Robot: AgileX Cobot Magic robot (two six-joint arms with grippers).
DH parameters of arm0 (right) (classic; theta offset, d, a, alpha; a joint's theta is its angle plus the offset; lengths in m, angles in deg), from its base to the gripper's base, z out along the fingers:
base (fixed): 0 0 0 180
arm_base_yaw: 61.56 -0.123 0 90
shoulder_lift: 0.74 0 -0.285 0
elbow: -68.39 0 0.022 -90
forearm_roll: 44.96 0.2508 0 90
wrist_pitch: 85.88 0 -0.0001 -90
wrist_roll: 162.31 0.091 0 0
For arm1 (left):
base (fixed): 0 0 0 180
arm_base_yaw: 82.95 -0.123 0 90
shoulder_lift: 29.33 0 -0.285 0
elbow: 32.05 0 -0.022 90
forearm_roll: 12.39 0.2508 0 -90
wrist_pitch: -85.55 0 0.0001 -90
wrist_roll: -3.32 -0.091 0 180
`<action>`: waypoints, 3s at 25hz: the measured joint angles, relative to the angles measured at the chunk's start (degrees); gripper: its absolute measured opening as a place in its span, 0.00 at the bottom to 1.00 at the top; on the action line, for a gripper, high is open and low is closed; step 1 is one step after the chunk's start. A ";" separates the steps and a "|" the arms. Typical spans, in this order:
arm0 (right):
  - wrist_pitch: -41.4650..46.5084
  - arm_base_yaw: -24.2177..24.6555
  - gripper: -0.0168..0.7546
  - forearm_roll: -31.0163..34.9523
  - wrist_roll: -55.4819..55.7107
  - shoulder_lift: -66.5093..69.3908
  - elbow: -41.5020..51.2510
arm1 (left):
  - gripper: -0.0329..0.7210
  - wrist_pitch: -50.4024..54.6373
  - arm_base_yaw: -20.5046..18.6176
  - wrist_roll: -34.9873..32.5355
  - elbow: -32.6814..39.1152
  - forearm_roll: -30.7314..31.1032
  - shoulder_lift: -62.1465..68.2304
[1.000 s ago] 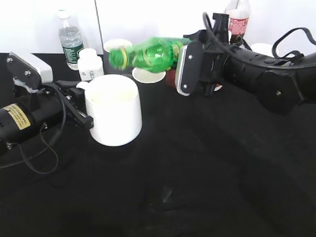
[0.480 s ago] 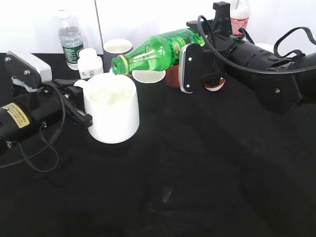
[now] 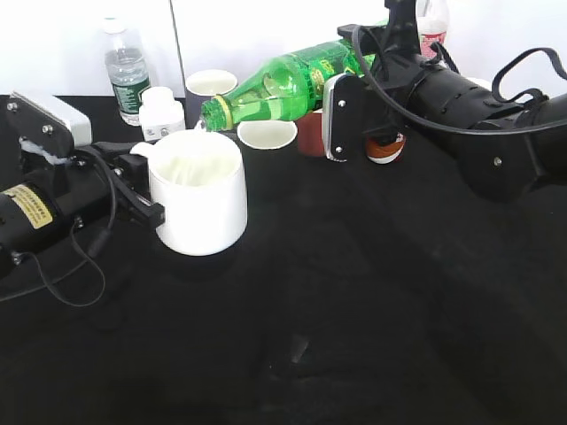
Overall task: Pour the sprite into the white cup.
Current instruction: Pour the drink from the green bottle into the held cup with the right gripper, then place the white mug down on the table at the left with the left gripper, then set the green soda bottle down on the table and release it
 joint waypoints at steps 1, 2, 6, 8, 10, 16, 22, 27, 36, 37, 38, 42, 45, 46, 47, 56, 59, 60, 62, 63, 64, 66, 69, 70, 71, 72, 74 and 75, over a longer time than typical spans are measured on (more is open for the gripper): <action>-0.05 0.00 0.51 0.00 -0.05 0.00 0.00 | 0.13 0.00 0.00 -0.07 0.00 -0.06 0.00; -0.05 0.00 0.51 0.00 -0.05 0.00 0.00 | 0.13 0.00 0.00 -0.07 0.00 -0.19 0.00; -0.11 0.00 0.51 0.00 -0.05 0.00 0.00 | 0.13 0.00 0.00 -0.25 0.00 -0.44 0.00; -0.11 0.00 0.51 0.02 -0.05 0.00 -0.05 | 0.13 0.02 0.00 -0.25 0.00 -0.44 0.00; -0.11 0.00 0.51 0.02 -0.05 0.00 -0.05 | 0.13 0.02 0.00 -0.29 0.00 -0.44 0.00; -0.34 0.00 0.51 0.02 2.11 0.00 -0.10 | 0.13 0.09 0.00 -0.31 0.00 -1.51 0.00; 0.00 0.00 0.51 -8.07 30.25 0.00 -0.10 | 0.13 0.21 0.00 -0.31 0.05 -2.92 0.00; 0.11 0.00 0.51 -11.60 80.38 0.00 -0.10 | 0.13 0.28 -0.07 -0.60 0.06 -12.37 0.00; 0.17 0.00 0.51 -12.61 87.01 0.00 -0.10 | 0.13 0.08 -21.68 -3.22 -5.53 -18.45 3.26; 0.17 0.00 0.51 -12.61 87.08 0.00 -0.10 | 0.13 0.08 -22.95 -3.22 -8.47 -18.52 5.60; 0.17 0.00 0.51 -12.61 87.83 0.00 -0.10 | 0.13 0.08 -23.62 -3.22 -11.20 -18.53 7.83; 0.24 0.00 0.51 -12.61 89.55 0.00 -0.10 | 0.13 0.08 -24.05 -0.36 -22.83 -18.43 20.11; 0.29 0.00 0.51 -12.61 89.61 0.00 -0.10 | 0.13 0.45 -24.05 0.88 -30.42 -16.53 28.69; 0.29 0.00 0.51 -12.55 89.68 0.00 -0.10 | 0.13 0.45 -24.05 1.07 -32.59 -16.21 30.75; 0.29 0.00 0.51 -12.30 89.68 0.00 -0.10 | 0.13 0.67 -24.05 1.07 -34.44 -15.98 32.45; 0.36 0.00 0.51 -11.92 89.75 0.00 -0.10 | 0.48 -2.57 -24.05 2.11 -32.92 -16.11 33.18; 0.36 0.00 0.51 -11.92 91.20 0.00 -0.10 | 0.48 -3.10 -24.05 2.11 -25.33 -15.99 28.52; 0.36 0.00 0.51 -11.91 92.09 0.00 -0.10 | 0.48 -3.22 -24.05 2.11 -21.90 -15.80 25.70; 0.36 0.00 0.51 -11.86 94.08 -0.23 0.10 | 0.49 -3.46 -24.05 2.16 -14.65 -13.60 18.52; 0.16 0.00 0.51 -11.80 94.61 -1.00 1.58 | 0.49 -3.45 -24.05 2.16 -11.94 -12.33 14.89; -1.45 0.07 0.51 -10.72 95.09 -2.62 4.92 | 0.49 -3.45 -24.05 2.16 -9.56 -11.34 11.66; -4.35 1.58 0.51 -4.40 95.14 -7.73 13.54 | 0.49 -3.52 -24.05 2.16 -5.56 -8.16 5.25; -5.42 11.52 0.51 -0.72 95.14 -12.84 22.47 | 0.49 -3.65 -19.95 2.16 -0.89 -6.18 -1.88; -5.42 15.11 0.51 -0.47 95.14 -12.76 22.66 | 0.49 -2.10 -17.47 2.16 -0.46 -6.08 -3.36; -5.77 18.57 0.51 -0.76 95.14 -11.53 22.14 | 0.49 -1.00 -15.16 2.22 -0.46 -6.08 -3.98; -6.79 21.41 0.51 -2.15 95.14 -8.55 20.59 | 0.49 -0.31 -12.78 2.61 -0.46 -6.01 -4.12; -10.24 23.39 0.51 -4.06 95.14 0.35 15.51 | 0.49 1.45 -8.04 3.38 -0.46 -5.95 -4.19; -11.90 23.43 0.51 -5.09 95.14 4.69 12.64 | 0.49 2.02 -6.11 3.38 -0.46 -5.89 -4.19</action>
